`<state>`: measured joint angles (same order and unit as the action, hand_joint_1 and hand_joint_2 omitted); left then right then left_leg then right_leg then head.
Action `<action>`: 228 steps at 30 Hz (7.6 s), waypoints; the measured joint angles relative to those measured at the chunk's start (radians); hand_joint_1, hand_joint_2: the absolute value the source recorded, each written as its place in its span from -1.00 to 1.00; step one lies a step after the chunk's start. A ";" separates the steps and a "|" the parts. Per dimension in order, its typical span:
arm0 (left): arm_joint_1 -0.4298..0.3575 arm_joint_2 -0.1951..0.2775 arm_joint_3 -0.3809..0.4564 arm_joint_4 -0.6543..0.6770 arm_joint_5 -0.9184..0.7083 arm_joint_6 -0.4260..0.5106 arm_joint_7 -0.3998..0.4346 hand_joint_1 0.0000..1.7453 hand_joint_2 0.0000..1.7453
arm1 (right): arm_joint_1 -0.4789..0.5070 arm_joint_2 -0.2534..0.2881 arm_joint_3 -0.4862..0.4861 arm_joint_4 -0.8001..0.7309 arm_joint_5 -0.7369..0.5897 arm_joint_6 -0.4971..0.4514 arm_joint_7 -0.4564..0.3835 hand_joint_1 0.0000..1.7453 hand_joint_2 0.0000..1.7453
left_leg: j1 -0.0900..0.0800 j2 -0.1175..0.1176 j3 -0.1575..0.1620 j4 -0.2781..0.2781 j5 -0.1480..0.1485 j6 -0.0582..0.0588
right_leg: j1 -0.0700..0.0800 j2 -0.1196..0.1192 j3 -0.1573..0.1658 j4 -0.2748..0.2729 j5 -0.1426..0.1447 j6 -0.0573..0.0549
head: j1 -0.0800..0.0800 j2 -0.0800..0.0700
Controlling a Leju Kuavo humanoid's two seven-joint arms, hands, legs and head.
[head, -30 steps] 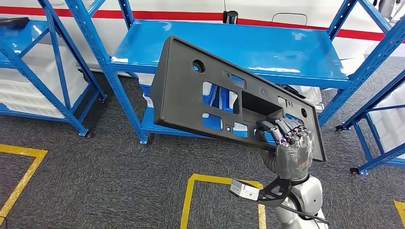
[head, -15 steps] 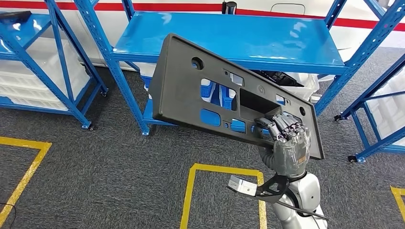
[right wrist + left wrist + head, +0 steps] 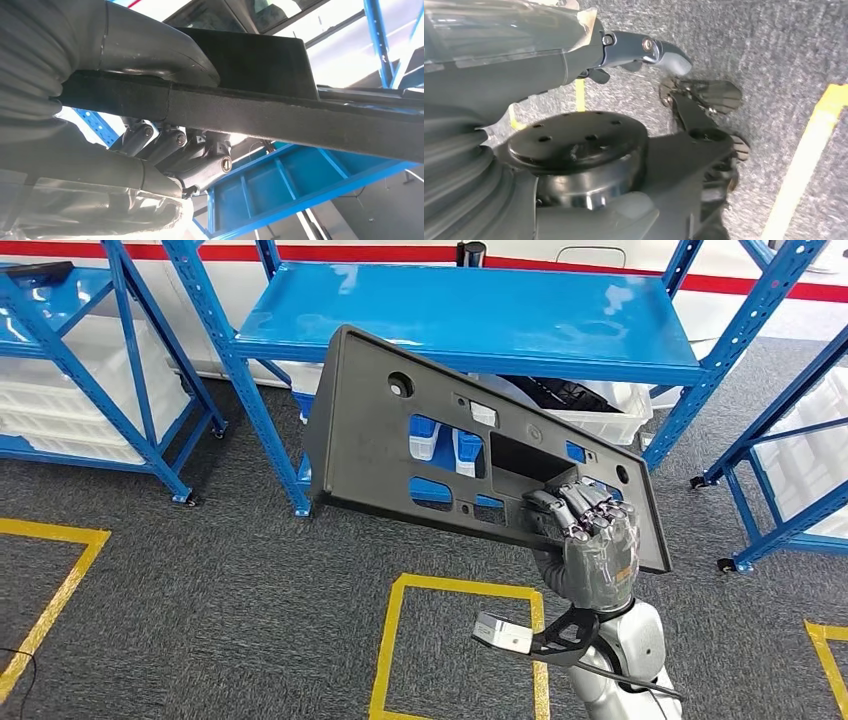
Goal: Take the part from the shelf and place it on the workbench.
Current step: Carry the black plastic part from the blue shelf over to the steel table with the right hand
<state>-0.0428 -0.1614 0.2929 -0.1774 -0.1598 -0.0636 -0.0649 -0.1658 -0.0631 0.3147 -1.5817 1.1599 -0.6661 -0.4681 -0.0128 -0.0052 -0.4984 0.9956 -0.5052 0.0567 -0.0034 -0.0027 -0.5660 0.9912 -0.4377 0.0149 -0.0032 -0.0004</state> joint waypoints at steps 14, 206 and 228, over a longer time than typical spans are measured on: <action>0.004 -0.015 0.002 0.001 -0.001 0.014 -0.004 -1.00 1.00 | -0.010 -0.005 0.008 0.005 -0.018 0.000 -0.010 1.00 1.00 | 0.016 0.015 -0.136 0.003 0.121 -0.020 | -0.025 0.003 0.089 0.016 -0.085 0.065 | 0.004 0.000; 0.014 -0.005 -0.001 0.003 -0.076 -0.013 -0.156 -1.00 1.00 | -0.152 -0.096 -0.114 0.193 0.374 0.093 0.355 1.00 1.00 | 0.018 0.007 -0.157 0.252 -0.113 -0.042 | -0.017 0.010 -0.013 -0.016 0.012 -0.014 | 0.003 0.000; 0.021 0.003 0.002 0.004 -0.089 -0.018 -0.168 -1.00 1.00 | -0.212 -0.238 -0.058 0.320 0.408 0.143 0.440 1.00 1.00 | 0.012 0.099 -0.061 0.015 0.025 -0.014 | -0.019 -0.069 -0.039 0.025 -0.001 0.052 | 0.015 0.000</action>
<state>-0.0213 -0.1582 0.2945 -0.1732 -0.2486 -0.0812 -0.2332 -0.3780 -0.3012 0.2567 -1.2617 1.5676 -0.5227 -0.0283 -0.0011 0.0942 -0.5595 1.0109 -0.4805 0.0431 -0.0227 -0.0713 -0.6052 1.0160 -0.4390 0.0670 0.0120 -0.0004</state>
